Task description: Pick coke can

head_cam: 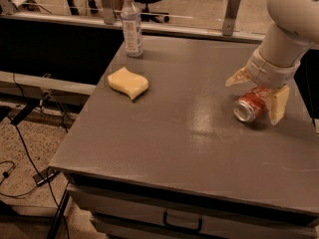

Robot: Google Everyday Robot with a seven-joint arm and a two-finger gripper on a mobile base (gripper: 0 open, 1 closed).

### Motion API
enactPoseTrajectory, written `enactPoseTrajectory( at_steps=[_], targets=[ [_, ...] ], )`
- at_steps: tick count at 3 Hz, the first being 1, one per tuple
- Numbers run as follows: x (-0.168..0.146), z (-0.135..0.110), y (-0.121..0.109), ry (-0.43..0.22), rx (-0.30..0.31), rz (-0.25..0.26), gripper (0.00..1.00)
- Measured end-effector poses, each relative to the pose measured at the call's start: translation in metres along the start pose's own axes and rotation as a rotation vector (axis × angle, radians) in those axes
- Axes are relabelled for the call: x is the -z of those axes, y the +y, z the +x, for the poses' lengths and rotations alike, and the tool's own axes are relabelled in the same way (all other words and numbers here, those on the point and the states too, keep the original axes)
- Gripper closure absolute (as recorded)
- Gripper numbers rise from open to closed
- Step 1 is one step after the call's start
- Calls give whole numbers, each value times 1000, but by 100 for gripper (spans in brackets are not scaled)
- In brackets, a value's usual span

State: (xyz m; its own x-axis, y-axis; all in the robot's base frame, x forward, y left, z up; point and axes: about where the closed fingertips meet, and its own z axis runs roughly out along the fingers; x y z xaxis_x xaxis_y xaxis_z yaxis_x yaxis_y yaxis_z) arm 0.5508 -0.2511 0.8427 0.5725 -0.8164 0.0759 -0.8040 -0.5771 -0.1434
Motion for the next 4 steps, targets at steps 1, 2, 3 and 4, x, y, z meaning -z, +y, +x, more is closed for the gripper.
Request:
enactPoseTrajectory(
  at_steps=[1,2,3,4],
  targets=[
    [-6,0,-1,-12,-5,-9,49],
    [-5,1,-2,-15,-15,6,71],
    [-3,2,-8,-34,-32,25,95],
    [13,1,-17,-28,-40,68,100]
  ],
)
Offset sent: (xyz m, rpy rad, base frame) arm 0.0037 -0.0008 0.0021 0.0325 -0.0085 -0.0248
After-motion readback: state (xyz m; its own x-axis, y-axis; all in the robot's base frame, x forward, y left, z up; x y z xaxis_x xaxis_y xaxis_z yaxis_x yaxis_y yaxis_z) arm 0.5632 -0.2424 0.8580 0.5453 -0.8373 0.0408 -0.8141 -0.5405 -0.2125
